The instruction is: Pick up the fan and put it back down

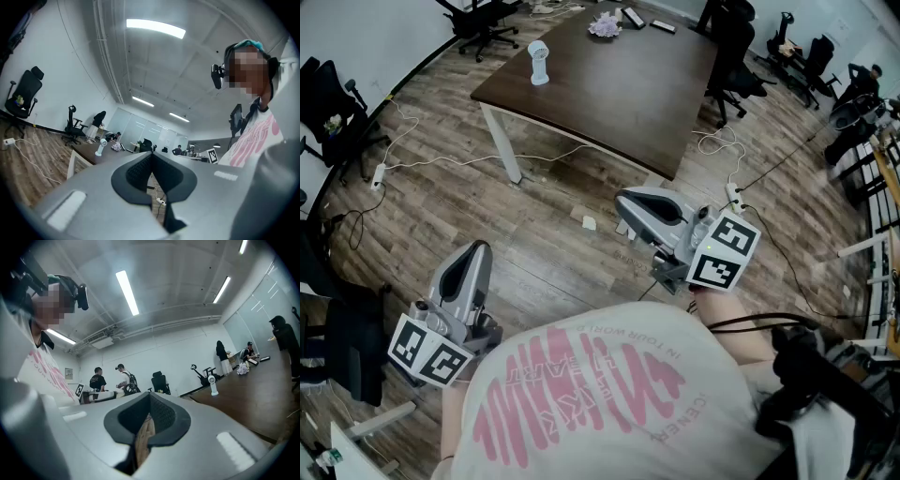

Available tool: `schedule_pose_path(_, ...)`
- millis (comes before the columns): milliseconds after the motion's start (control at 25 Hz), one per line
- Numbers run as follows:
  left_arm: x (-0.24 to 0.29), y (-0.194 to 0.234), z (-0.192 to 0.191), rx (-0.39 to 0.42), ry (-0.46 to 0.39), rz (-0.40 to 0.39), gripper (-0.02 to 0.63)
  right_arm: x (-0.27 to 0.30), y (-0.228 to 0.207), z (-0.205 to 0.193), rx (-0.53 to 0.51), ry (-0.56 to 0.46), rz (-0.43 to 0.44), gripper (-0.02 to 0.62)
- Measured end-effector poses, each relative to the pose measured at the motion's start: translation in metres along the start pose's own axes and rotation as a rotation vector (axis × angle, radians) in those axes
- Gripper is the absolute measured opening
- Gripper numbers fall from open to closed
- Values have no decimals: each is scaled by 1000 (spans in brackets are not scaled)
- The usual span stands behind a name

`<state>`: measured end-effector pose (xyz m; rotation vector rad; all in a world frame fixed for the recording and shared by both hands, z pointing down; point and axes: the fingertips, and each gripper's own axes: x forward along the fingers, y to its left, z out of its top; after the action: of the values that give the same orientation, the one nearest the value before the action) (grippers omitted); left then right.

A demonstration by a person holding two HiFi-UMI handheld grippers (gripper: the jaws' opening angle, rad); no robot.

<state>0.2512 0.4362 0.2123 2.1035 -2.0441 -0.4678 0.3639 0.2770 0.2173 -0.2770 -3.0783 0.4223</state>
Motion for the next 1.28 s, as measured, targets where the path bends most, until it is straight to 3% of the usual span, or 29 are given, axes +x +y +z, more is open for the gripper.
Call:
schedule_pose_path(640, -1, 15, -1, -13, 19, -16, 20, 16, -1, 2, 32, -4, -11, 6)
schedule_pose_path(880, -11, 26, 13, 16, -40, -11, 20, 27, 4, 1, 42, -15, -15, 6)
schedule_pose_path(1080, -19, 41, 11, 11, 3, -34, 20, 44, 13, -10, 31, -3, -30, 6)
schedule_pose_path(1280, -21, 57, 15, 56, 9, -33, 20, 59, 14, -25, 14, 32, -67, 6)
